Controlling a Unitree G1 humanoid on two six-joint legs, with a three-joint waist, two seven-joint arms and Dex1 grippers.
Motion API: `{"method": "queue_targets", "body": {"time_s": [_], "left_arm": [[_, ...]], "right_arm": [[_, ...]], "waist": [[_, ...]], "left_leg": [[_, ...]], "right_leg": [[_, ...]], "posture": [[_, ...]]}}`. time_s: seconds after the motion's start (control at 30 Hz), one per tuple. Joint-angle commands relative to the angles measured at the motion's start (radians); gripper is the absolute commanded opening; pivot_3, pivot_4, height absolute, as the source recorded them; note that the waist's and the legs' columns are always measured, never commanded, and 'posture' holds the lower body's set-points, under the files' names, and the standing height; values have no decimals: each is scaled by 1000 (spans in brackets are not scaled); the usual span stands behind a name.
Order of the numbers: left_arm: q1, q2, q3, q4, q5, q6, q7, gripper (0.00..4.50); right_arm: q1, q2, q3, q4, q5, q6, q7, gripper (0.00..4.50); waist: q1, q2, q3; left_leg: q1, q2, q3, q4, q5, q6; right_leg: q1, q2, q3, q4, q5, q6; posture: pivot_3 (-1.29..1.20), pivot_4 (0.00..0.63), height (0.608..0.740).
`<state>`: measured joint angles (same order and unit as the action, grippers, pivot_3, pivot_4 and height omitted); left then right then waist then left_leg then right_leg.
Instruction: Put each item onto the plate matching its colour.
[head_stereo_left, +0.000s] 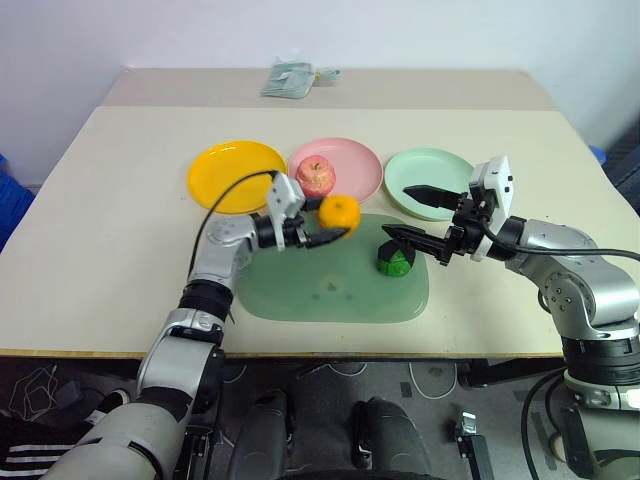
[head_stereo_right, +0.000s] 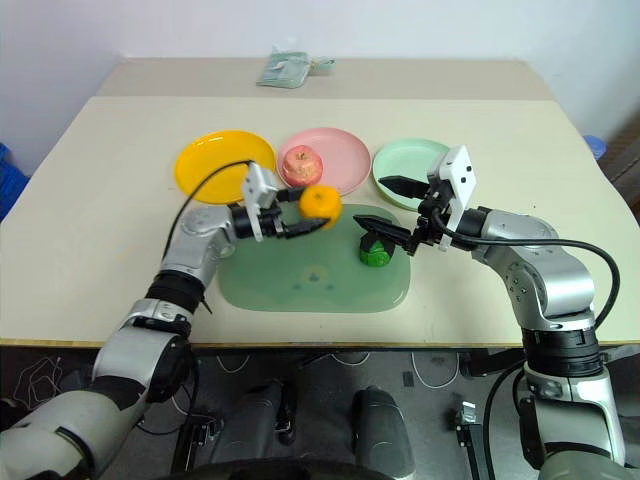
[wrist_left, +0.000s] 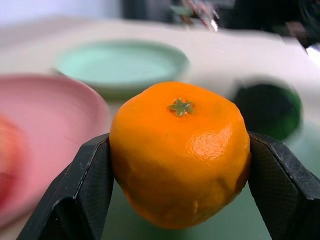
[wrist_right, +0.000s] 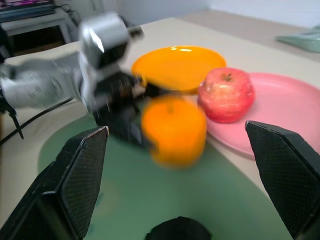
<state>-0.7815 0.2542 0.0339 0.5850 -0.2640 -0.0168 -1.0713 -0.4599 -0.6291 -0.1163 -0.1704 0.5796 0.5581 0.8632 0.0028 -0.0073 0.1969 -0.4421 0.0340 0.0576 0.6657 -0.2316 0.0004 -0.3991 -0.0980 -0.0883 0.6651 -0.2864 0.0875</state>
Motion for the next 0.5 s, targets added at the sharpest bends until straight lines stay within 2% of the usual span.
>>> {"method": "queue_targets", "body": {"time_s": [0.03, 0.23, 0.5], "left_arm": [[37, 43, 100, -99, -42, 24, 133, 3225], [-35, 105, 245, 128, 7, -151, 461, 3225], [-179, 104, 285, 486, 23, -281, 607, 3225]], "right_arm": [[-52, 53, -30, -4, 9, -37, -56, 4500], [-113, 123, 26, 26, -16, -63, -58, 4500], [-155, 125, 46, 76, -35, -77, -26, 4500]], "waist": [[-3, 0, 0], [5, 0, 0], [23, -1, 0]], "left_leg": [[0, 0, 0, 0, 0, 0], [0, 0, 0, 0, 0, 0], [-1, -2, 3, 1, 0, 1]], "right_leg": [[0, 0, 0, 0, 0, 0], [0, 0, 0, 0, 0, 0], [2, 0, -1, -3, 1, 2]], "posture": [[0, 150, 740], [0, 150, 740], [0, 150, 740]]}}
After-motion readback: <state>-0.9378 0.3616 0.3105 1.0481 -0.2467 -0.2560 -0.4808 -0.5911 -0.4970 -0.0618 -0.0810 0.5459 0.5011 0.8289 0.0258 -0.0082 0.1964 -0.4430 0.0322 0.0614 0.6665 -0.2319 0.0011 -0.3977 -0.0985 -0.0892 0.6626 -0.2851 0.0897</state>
